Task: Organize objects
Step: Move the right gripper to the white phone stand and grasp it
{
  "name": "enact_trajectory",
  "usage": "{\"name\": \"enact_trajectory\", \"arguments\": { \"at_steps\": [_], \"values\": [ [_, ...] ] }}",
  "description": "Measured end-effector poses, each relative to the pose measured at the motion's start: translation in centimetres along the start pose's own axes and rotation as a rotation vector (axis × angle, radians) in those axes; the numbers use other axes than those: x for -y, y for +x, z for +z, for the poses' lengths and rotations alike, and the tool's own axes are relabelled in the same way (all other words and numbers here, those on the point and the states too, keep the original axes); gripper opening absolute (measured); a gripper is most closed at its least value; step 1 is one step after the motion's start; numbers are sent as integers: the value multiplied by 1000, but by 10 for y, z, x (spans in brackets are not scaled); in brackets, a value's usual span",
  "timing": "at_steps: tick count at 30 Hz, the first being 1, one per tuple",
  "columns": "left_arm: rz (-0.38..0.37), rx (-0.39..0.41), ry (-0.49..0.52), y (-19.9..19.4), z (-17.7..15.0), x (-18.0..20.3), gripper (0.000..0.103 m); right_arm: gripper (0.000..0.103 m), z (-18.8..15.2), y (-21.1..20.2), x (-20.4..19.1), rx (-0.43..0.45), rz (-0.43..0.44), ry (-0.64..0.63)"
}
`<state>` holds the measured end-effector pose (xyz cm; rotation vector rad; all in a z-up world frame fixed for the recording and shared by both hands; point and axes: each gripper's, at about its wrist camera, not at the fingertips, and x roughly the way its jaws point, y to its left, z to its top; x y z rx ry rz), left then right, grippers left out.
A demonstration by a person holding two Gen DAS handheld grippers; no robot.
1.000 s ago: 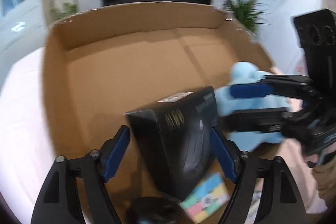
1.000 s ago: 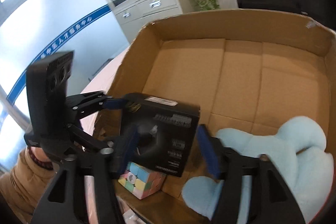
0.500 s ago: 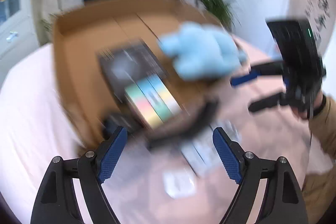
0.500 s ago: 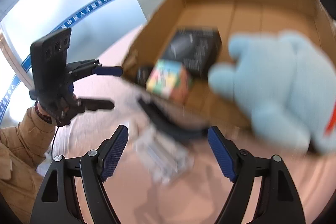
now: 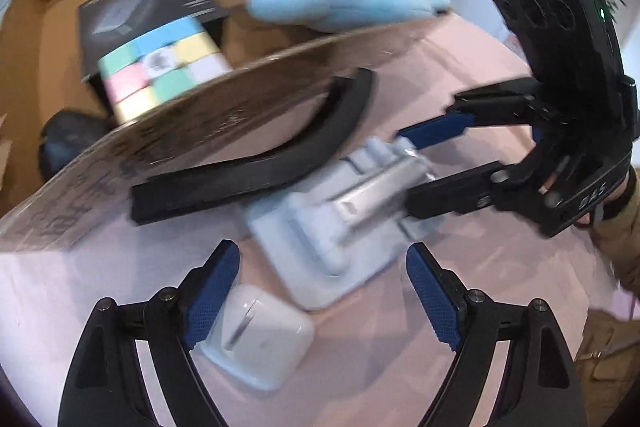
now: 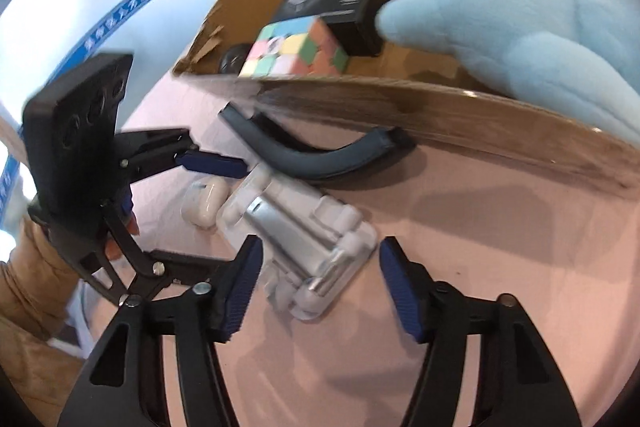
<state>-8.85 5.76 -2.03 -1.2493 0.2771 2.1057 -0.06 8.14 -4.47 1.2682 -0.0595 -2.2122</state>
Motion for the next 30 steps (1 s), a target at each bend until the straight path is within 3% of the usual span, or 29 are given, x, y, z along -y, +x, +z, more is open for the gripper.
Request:
{"name": "enact_trajectory", "arguments": {
  "at_steps": [4, 10, 13, 20, 21, 26, 30],
  "values": [
    [82, -8, 111, 8, -5, 25, 85, 52, -7, 2, -13, 16, -88, -96],
    [-59, 76, -2, 2, -8, 18, 85, 48, -23, -9, -30, 83, -193, -201],
    [-63, 98, 18, -1, -10, 26, 85, 48, -34, -15, -42, 106, -256, -267],
    [-99, 160, -13, -10, 2, 25, 85, 47, -66, -16, -82, 191, -501, -496],
    [-98, 166, -13, -17, -13, 22, 85, 47, -73, -16, -89, 203, -535, -535],
    [-127, 175, 25, -25, -29, 39, 85, 36, -85, -11, -113, 200, -579, -664],
    [-128, 180, 40, -29, -35, 49, 85, 36, -80, -17, -109, 160, -476, -595]
  ]
}}
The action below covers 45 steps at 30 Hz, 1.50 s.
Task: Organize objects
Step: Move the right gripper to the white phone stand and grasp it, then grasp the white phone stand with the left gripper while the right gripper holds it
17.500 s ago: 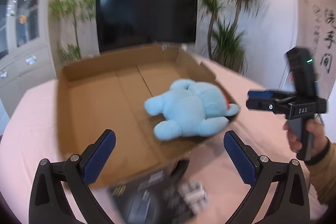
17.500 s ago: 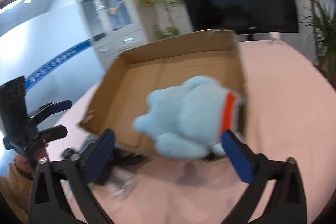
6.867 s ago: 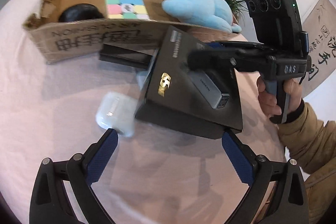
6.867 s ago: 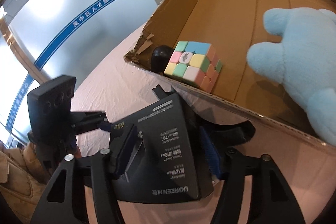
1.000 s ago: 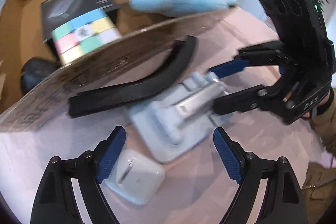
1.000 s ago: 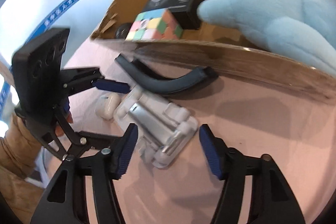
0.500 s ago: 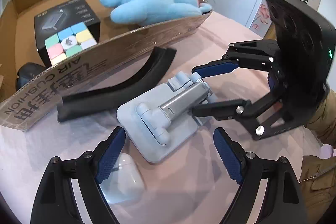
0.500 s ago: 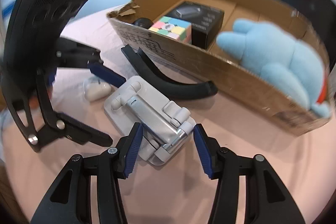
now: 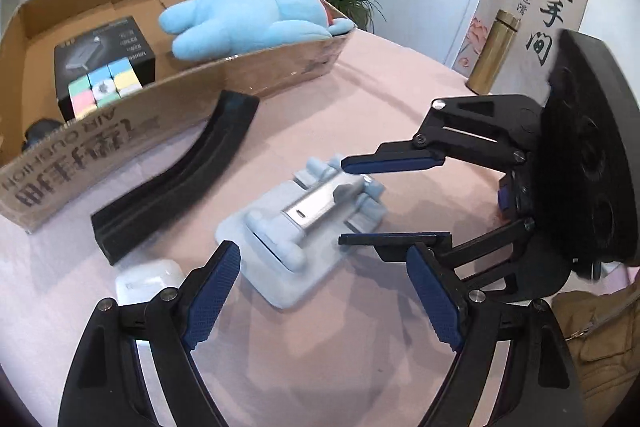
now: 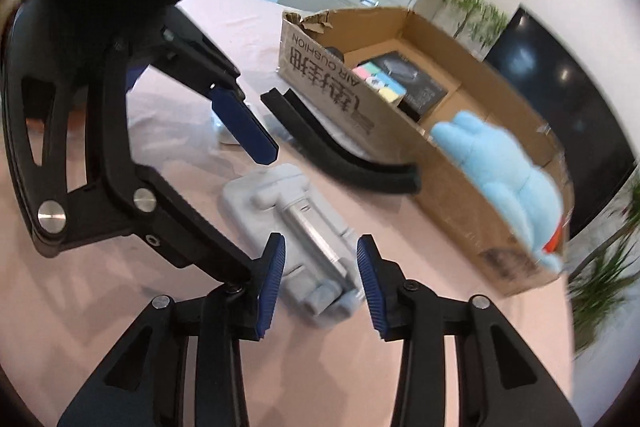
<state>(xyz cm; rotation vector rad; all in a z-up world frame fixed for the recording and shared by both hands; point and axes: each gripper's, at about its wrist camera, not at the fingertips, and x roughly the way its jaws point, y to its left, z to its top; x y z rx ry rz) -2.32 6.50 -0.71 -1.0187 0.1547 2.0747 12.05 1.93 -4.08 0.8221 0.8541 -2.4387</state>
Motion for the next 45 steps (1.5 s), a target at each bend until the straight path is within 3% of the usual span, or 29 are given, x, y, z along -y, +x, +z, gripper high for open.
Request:
{"name": "enact_trajectory", "arguments": {
  "at_steps": [11, 13, 17, 19, 22, 24, 25, 27, 29, 35, 37, 40, 41, 42, 45],
  "values": [
    [65, -8, -10, -19, -22, -5, 85, 42, -13, -15, 37, -37, 232, 298],
    [84, -20, -13, -18, -23, -9, 85, 53, -16, -19, 44, -30, 258, 345],
    [95, -48, -59, -12, -13, -18, 85, 57, -22, -15, 61, -34, 318, 455],
    [101, -63, -57, -3, -4, -20, 85, 67, -21, -5, 78, -49, 342, 513],
    [144, -113, -32, 14, 9, -19, 85, 73, -21, 20, 96, -101, 391, 539],
    [114, -128, -19, 20, 12, -17, 85, 74, -24, 36, 98, -155, 468, 531],
    [110, -133, 9, 22, 11, -15, 85, 74, -23, 37, 97, -141, 475, 494],
    [128, -139, 79, 24, 8, -7, 85, 72, -19, 39, 93, -144, 455, 433],
    [152, -131, 150, 25, 3, 1, 85, 61, -15, 39, 87, -134, 444, 384],
    [143, -92, 164, 17, -6, 5, 82, 59, -17, 21, 69, -80, 358, 298],
    [151, -79, 190, 13, -8, 12, 80, 59, -19, 7, 61, -44, 289, 245],
    [119, -75, 175, 7, -8, 13, 78, 59, -20, -14, 44, 7, 159, 142],
    [99, -84, 163, 8, -9, 12, 70, 58, -20, -20, 38, 17, 124, 110],
    [79, -97, 147, 10, -9, 11, 70, 54, -21, -25, 30, 28, 87, 71],
    [50, -92, 103, 8, -7, 7, 69, 50, -26, -29, 24, 35, 68, 40]
  ]
}}
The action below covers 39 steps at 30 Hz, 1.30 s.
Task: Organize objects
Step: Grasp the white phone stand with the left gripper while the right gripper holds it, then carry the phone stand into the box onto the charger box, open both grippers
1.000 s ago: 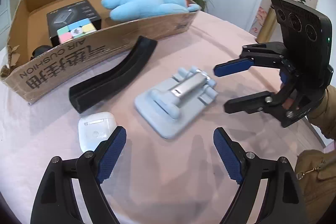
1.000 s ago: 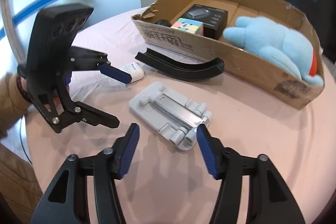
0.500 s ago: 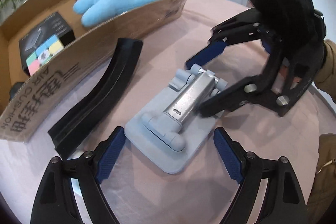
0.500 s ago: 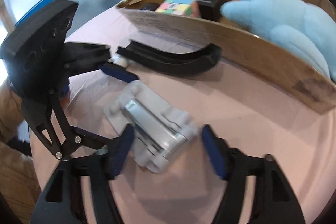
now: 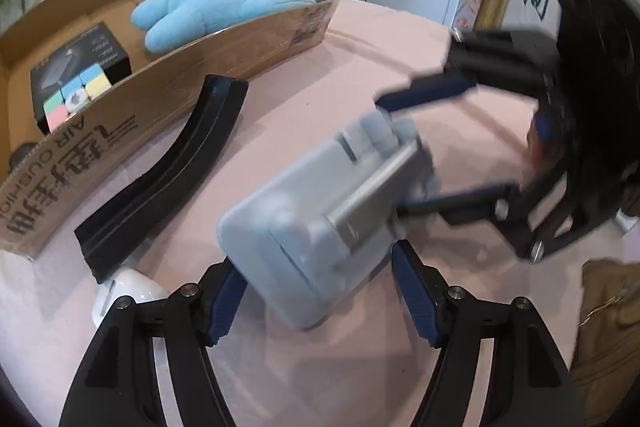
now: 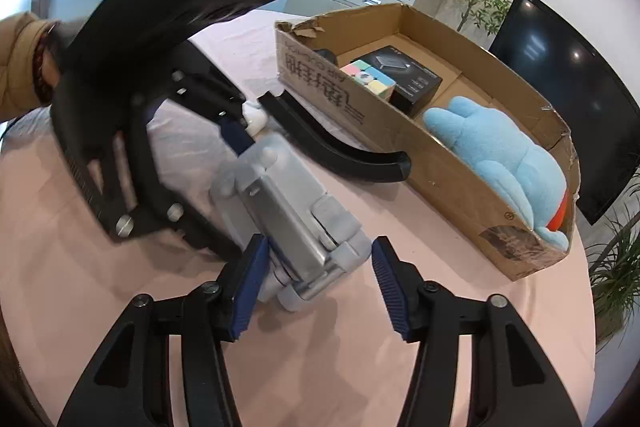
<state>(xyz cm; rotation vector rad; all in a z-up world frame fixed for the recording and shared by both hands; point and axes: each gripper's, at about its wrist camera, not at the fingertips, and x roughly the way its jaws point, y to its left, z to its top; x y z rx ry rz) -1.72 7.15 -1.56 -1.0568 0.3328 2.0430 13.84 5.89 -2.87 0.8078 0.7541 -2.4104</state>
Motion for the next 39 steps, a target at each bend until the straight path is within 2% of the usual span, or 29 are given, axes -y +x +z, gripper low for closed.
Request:
{"name": "enact_trajectory", "arguments": {
  "at_steps": [3, 10, 13, 16, 17, 24, 27, 29, 30, 31, 32, 36, 37, 39],
  "values": [
    [-33, 3, -55, -1, 2, -5, 67, 50, -3, 1, 5, 1, 19, 39],
    [-26, 8, -94, 0, 5, -7, 61, 48, 0, 9, 17, 0, 63, 135],
    [-36, 8, -124, 0, 6, -11, 55, 41, -3, 5, 24, 13, 72, 187],
    [-22, -2, -109, 1, 7, -9, 49, 31, -1, 2, 36, 28, 80, 221],
    [-25, -4, -111, 0, 7, -8, 46, 31, -1, 2, 39, 30, 72, 227],
    [-21, 8, -100, 0, 5, -7, 45, 31, -8, 4, 53, 20, 133, 296],
    [-19, 3, -76, 1, 5, -6, 45, 37, -14, 12, 55, -29, 218, 298],
    [-14, -4, -46, 1, 5, -3, 45, 56, -18, 15, 53, -56, 269, 264],
    [-13, -7, -32, 1, 5, -2, 45, 71, -18, 13, 53, -48, 268, 249],
    [-17, -9, -25, 1, 5, -3, 45, 82, -18, 12, 54, -36, 276, 242],
    [-23, -10, -23, 1, 6, -4, 45, 82, -17, 11, 57, -22, 300, 243],
    [-38, -9, -13, 3, 8, -6, 45, 80, -12, 33, 88, -22, 436, 372],
    [-37, -9, -9, 3, 8, -6, 45, 70, -12, 41, 93, -35, 464, 391],
    [-36, -9, -7, 4, 8, -6, 44, 59, -12, 50, 95, -54, 512, 399]
  ]
}}
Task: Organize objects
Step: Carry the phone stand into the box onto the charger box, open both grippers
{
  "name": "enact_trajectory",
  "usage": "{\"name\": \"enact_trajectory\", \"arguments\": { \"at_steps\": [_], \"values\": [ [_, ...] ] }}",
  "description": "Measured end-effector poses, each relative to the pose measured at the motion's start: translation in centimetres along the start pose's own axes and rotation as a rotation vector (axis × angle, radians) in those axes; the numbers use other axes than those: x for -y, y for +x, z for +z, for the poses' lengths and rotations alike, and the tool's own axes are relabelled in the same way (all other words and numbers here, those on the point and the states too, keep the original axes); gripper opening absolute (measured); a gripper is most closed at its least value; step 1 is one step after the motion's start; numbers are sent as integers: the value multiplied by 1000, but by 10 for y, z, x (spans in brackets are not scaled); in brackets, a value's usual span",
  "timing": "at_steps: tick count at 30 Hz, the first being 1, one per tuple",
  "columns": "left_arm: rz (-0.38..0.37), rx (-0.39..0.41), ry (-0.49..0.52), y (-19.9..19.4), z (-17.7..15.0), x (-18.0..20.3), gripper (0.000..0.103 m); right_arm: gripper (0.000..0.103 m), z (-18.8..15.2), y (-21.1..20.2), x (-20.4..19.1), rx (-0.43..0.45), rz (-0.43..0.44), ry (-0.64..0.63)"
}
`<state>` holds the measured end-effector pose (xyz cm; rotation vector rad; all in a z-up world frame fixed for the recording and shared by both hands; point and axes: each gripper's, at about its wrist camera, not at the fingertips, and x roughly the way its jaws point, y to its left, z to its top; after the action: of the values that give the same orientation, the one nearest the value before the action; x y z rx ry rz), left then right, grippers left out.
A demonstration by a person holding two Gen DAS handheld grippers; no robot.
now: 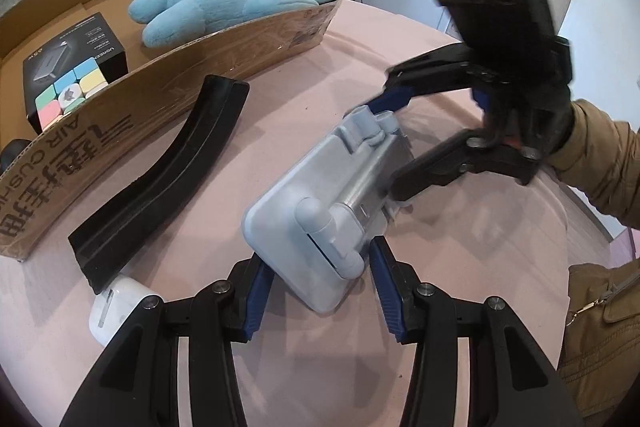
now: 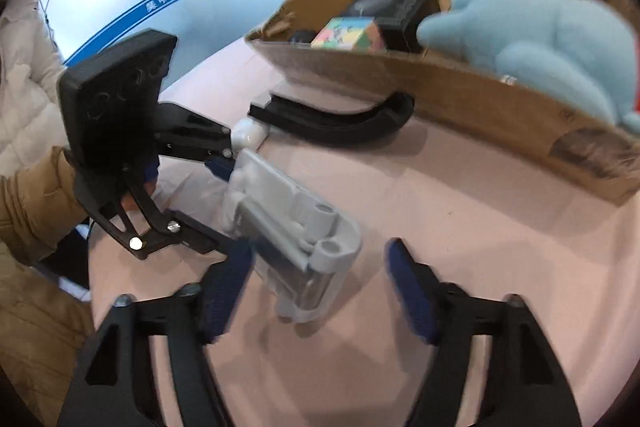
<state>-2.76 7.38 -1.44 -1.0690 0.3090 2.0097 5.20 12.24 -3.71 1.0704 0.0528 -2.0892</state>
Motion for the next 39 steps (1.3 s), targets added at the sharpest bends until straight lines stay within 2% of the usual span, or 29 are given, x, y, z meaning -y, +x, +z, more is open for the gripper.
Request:
{"name": "enact_trajectory", "arguments": {
  "at_steps": [1, 7, 9, 12, 15, 19, 23, 29, 32, 33, 34, 35, 36, 38, 39],
  "values": [
    [2, 0, 1, 0, 0, 0, 44, 47, 0, 0, 0, 5, 24, 7],
    [26, -23, -12, 1, 5, -1, 36, 37, 1, -8, -7, 6, 24, 6],
    [35, -26, -19, 0, 7, -1, 32, 36, 3, -10, -7, 7, 19, 13],
    [45, -24, -19, -3, 12, -1, 32, 36, 11, -16, -8, 1, 2, 8],
    [37, 11, -22, -16, 17, -4, 32, 36, 22, -28, -6, 16, 11, 20],
    [70, 63, -13, -40, 40, -19, 32, 36, 58, -41, -9, 50, -27, -18],
    [123, 79, -32, -53, 75, -59, 32, 37, 110, -37, 6, 91, -48, -1],
    [182, 77, -153, -54, 110, -133, 32, 36, 184, -10, 57, 151, -58, 90],
    [266, 60, -224, -45, 118, -159, 32, 37, 203, 10, 78, 152, -75, 143],
    [303, 50, -252, -42, 117, -165, 35, 38, 205, 16, 83, 146, -88, 156],
    [308, 72, -271, -44, 115, -168, 41, 46, 205, 18, 85, 144, -96, 165],
    [324, 92, -276, -48, 113, -165, 56, 53, 204, 17, 86, 153, -111, 175],
    [363, 108, -271, -53, 110, -162, 70, 65, 200, 13, 85, 178, -130, 174],
    [442, 151, -240, -67, 101, -150, 74, 67, 192, 2, 80, 201, -159, 159],
    [445, 172, -243, -74, 98, -147, 74, 67, 185, -5, 76, 213, -171, 155]
  ]
}}
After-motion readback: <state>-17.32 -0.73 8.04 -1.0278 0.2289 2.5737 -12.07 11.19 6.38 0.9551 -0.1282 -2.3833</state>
